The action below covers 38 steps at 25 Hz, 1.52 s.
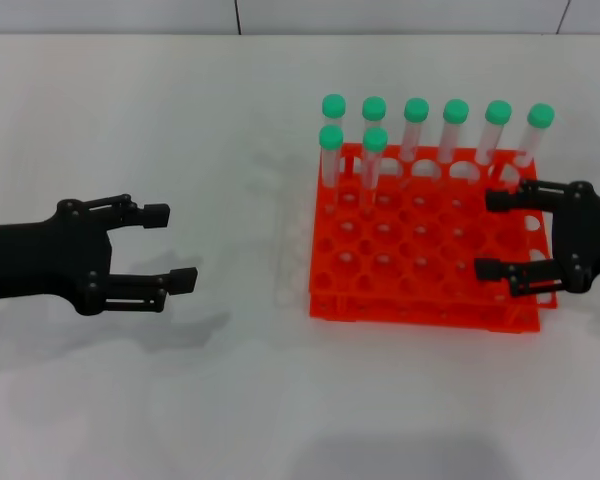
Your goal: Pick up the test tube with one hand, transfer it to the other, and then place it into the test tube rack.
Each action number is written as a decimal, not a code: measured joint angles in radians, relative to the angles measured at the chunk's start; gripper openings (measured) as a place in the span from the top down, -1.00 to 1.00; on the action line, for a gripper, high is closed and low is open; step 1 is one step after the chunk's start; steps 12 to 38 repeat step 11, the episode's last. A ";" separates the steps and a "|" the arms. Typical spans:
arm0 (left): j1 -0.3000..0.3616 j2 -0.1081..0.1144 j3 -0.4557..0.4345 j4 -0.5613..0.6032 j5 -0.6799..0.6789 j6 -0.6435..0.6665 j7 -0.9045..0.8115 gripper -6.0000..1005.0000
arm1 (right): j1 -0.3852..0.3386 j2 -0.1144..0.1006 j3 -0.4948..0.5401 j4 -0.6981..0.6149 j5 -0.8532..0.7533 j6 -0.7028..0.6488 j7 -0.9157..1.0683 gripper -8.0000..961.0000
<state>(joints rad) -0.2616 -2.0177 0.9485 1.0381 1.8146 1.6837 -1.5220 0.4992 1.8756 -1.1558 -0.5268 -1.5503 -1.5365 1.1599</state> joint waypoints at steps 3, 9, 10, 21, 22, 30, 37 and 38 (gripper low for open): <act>-0.038 0.019 -0.025 -0.056 0.007 0.035 0.010 -0.76 | -0.004 -0.002 0.002 0.007 -0.018 -0.001 0.001 -0.83; -0.063 0.026 -0.026 -0.067 0.040 0.061 0.011 -0.76 | -0.012 -0.004 0.000 0.011 -0.027 -0.003 0.002 -0.85; -0.070 0.028 -0.028 -0.068 0.049 0.066 0.008 -0.76 | -0.013 -0.005 0.000 0.011 -0.028 -0.004 0.001 -0.85; -0.072 0.028 -0.028 -0.069 0.050 0.069 0.007 -0.76 | -0.014 -0.006 0.000 0.011 -0.028 -0.005 0.001 -0.85; -0.072 0.028 -0.028 -0.069 0.050 0.069 0.007 -0.76 | -0.014 -0.006 0.000 0.011 -0.028 -0.005 0.001 -0.85; -0.072 0.028 -0.028 -0.069 0.050 0.069 0.007 -0.76 | -0.014 -0.006 0.000 0.011 -0.028 -0.005 0.001 -0.85; -0.072 0.028 -0.028 -0.069 0.050 0.069 0.007 -0.76 | -0.014 -0.006 0.000 0.011 -0.028 -0.005 0.001 -0.85; -0.072 0.028 -0.028 -0.069 0.050 0.069 0.007 -0.76 | -0.014 -0.006 0.000 0.011 -0.028 -0.005 0.001 -0.85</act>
